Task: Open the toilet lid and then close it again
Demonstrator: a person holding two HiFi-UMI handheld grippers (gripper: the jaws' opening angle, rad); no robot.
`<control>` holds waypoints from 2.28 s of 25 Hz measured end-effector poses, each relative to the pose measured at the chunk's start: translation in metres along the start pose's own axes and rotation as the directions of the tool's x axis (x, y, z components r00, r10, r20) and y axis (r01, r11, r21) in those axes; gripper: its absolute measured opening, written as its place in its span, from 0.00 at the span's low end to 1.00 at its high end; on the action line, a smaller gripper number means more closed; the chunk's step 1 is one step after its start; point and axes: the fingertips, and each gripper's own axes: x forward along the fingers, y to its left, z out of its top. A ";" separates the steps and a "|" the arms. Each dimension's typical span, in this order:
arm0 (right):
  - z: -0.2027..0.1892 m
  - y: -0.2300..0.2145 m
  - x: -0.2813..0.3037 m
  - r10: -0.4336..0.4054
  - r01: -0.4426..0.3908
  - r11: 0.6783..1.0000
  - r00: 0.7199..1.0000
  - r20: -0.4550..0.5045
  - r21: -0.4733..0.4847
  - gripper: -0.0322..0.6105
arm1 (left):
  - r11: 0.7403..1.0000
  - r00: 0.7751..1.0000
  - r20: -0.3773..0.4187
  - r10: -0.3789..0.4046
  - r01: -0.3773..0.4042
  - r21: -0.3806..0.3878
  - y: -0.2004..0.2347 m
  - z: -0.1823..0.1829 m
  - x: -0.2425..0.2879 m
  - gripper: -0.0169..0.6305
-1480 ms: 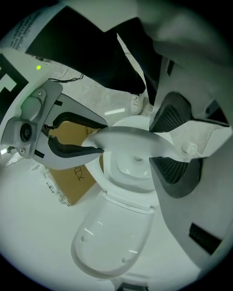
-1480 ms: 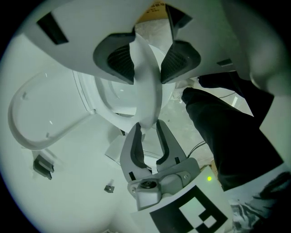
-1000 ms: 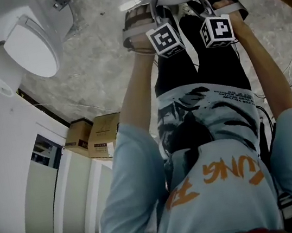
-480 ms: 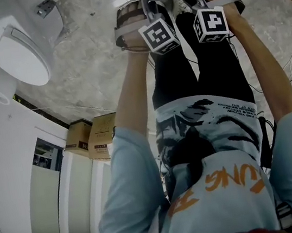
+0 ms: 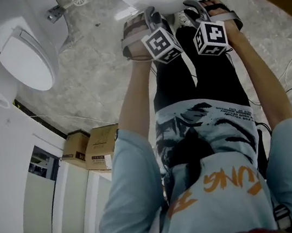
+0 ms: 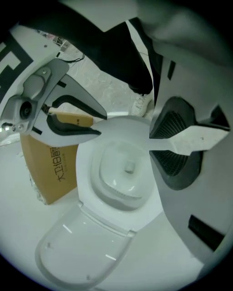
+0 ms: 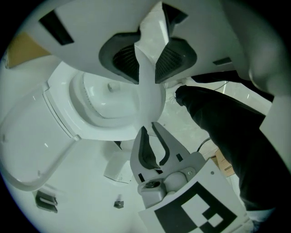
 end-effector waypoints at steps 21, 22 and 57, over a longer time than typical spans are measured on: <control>0.090 -0.136 -0.181 -0.309 0.039 0.625 0.930 0.201 0.780 0.07 | 0.717 0.930 0.141 0.339 -0.158 -0.679 0.158 0.023 -0.206 0.07; 0.093 -0.142 -0.187 -0.320 0.032 0.611 0.924 0.209 0.791 0.07 | 0.689 0.917 0.160 0.367 -0.152 -0.709 0.167 0.026 -0.217 0.07; 0.218 -0.474 -0.399 -0.790 0.343 0.512 0.548 0.274 0.788 0.08 | 0.716 0.599 0.469 0.649 -0.271 -0.644 0.494 0.152 -0.420 0.07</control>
